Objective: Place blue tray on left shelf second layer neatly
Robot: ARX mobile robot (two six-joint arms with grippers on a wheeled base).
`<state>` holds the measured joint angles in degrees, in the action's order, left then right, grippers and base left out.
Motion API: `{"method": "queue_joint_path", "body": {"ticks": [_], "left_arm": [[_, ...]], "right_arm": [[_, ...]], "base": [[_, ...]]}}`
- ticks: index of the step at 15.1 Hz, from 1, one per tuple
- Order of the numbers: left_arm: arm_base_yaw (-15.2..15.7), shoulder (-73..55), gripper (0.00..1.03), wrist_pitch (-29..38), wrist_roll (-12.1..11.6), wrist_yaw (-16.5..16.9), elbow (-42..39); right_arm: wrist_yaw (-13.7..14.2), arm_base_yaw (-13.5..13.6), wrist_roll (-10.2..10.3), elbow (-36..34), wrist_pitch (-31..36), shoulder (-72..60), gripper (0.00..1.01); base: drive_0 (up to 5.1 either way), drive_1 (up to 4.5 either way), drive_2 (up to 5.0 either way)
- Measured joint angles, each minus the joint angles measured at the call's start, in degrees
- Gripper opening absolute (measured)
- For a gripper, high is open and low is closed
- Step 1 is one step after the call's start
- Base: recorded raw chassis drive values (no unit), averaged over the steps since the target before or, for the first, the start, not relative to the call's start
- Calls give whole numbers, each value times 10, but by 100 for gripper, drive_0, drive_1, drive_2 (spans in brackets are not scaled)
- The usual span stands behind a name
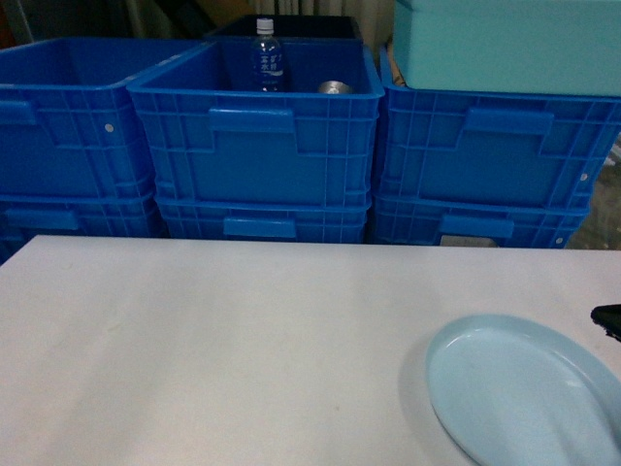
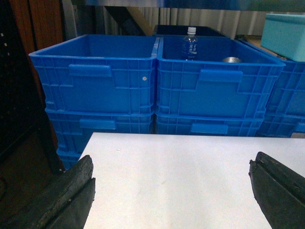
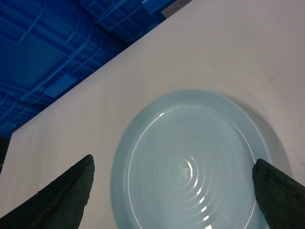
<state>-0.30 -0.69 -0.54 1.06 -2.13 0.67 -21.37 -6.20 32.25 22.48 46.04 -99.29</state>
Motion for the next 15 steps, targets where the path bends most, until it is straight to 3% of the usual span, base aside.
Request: {"method": "queue_joint_path", "body": {"ticks": [5, 9, 15], "left_arm": [[0, 0, 98, 0, 0, 0, 0], [0, 0, 98, 0, 0, 0, 0], [0, 0, 98, 0, 0, 0, 0]], "right_arm": [[22, -29, 4, -7, 36, -39, 98], [52, -4, 26, -7, 57, -88, 98], [64, 11, 40, 4, 69, -119, 98]], "base": [[0, 0, 0], [0, 0, 0], [0, 0, 0]]}}
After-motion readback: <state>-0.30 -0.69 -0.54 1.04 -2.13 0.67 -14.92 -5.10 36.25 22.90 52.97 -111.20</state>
